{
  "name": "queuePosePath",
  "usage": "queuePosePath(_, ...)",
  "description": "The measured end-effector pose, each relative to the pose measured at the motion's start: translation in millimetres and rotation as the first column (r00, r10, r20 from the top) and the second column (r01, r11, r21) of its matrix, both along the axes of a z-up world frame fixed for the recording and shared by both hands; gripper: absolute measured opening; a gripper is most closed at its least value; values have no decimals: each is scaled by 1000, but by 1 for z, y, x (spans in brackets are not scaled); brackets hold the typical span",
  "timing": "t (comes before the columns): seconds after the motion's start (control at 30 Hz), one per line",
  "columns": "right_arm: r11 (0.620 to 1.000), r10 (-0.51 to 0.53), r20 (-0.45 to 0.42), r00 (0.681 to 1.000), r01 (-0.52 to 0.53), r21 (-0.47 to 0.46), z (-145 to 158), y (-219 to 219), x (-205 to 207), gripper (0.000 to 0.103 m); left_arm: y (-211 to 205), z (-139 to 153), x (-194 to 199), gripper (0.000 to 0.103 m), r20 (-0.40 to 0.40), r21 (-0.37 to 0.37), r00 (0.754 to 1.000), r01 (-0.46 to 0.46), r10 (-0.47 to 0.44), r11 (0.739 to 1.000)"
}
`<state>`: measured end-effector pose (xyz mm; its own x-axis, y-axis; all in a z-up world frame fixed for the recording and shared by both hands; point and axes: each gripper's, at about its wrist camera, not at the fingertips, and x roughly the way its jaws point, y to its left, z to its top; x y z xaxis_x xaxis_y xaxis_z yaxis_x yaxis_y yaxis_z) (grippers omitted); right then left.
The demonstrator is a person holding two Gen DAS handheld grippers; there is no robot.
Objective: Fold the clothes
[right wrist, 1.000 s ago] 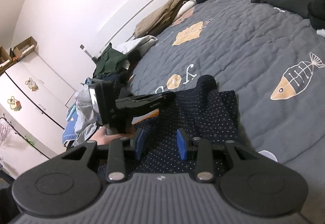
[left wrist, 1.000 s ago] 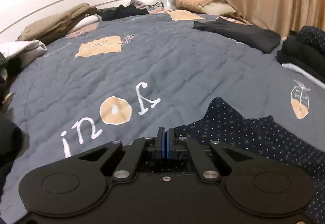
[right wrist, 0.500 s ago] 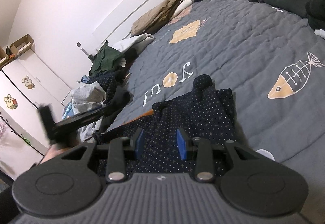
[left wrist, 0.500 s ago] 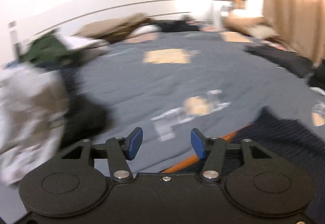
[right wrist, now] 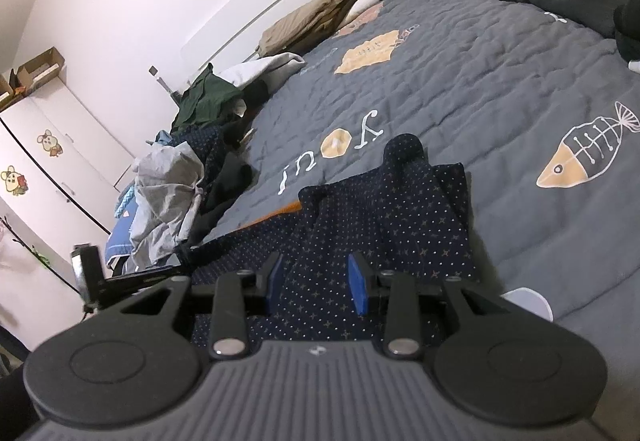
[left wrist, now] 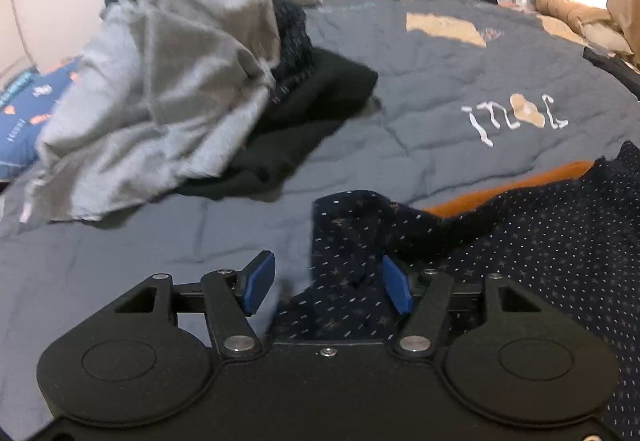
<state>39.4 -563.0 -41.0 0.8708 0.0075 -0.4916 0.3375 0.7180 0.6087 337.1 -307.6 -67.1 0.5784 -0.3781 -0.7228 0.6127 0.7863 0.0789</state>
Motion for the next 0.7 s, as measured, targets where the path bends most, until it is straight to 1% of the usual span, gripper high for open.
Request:
queuePosePath(0.03, 1000, 0, -2, 1000, 0, 1, -1, 0, 0, 34, 0, -4, 2, 55, -5, -13, 1000, 6, -6, 1000)
queuePosePath(0.07, 1000, -1, -5, 1000, 1, 2, -1, -1, 0, 34, 0, -6, 5, 35, -15, -36, 1000, 11, -12, 999)
queuePosePath(0.1, 1000, -2, -8, 1000, 2, 4, -2, -2, 0, 34, 2, -8, 8, 19, -39, -61, 999, 8, -10, 998)
queuePosePath(0.13, 1000, -3, -10, 1000, 3, 6, -3, -2, 0, 34, 3, -7, 11, 16, -65, -91, 998, 0, -6, 996)
queuePosePath(0.17, 1000, -3, -12, 1000, 3, 7, -4, -2, 0, 34, 5, -4, 12, 9, -68, -116, 998, 1, -9, 993)
queuePosePath(0.23, 1000, -3, -8, 1000, 3, 11, -3, -3, -1, 34, 11, 5, 11, 7, -35, -146, 999, -7, 2, 989)
queuePosePath(0.3, 1000, -5, -4, 1000, 5, 13, -3, -3, -2, 34, 26, 20, 8, 4, 30, -198, 998, -47, 54, 979)
queuePosePath(0.33, 1000, -6, -3, 1000, 6, 13, -3, -3, -2, 34, 33, 28, 5, 4, 83, -217, 992, -71, 91, 974)
queuePosePath(0.37, 1000, -7, -2, 1000, 7, 13, -2, -4, -2, 34, 41, 34, 4, 4, 107, -239, 986, -101, 129, 966)
queuePosePath(0.4, 1000, -8, 0, 1000, 8, 14, -2, -4, -3, 34, 48, 39, 3, 4, 119, -263, 979, -132, 168, 956)
queuePosePath(0.43, 1000, -9, 1, 1000, 9, 14, -2, -4, -3, 34, 51, 39, 6, 4, 93, -256, 980, -148, 177, 955)
queuePosePath(0.47, 1000, -11, 2, 1000, 11, 14, -2, -4, -4, 34, 49, 37, 7, 4, 94, -220, 981, -147, 171, 964)
queuePosePath(0.5, 1000, -12, 3, 1000, 12, 15, -1, -4, -4, 34, 46, 34, 4, 4, 115, -181, 980, -141, 163, 973)
queuePosePath(0.53, 1000, -13, 4, 1000, 13, 15, -1, -4, -4, 34, 44, 32, 3, 4, 115, -156, 980, -141, 160, 978)
queuePosePath(0.57, 1000, -14, 6, 1000, 14, 15, -1, -5, -5, 34, 43, 29, 4, 4, 88, -144, 983, -146, 160, 979)
queuePosePath(0.6, 1000, -14, 6, 1000, 14, 14, -1, -4, -5, 34, 42, 26, 6, 9, 55, -134, 986, -152, 160, 979)
queuePosePath(0.63, 1000, -16, 7, 1000, 16, 12, 0, -4, -5, 34, 41, 25, 5, 9, 46, -124, 984, -167, 174, 978)
queuePosePath(0.67, 1000, -16, 6, 1000, 16, 11, 0, -4, -5, 34, 41, 24, 4, 19, 45, -113, 980, -185, 191, 976)
queuePosePath(0.7, 1000, -16, 6, 1000, 16, 10, 0, -5, -5, 34, 44, 25, 2, 36, 44, -126, 977, -201, 208, 971)
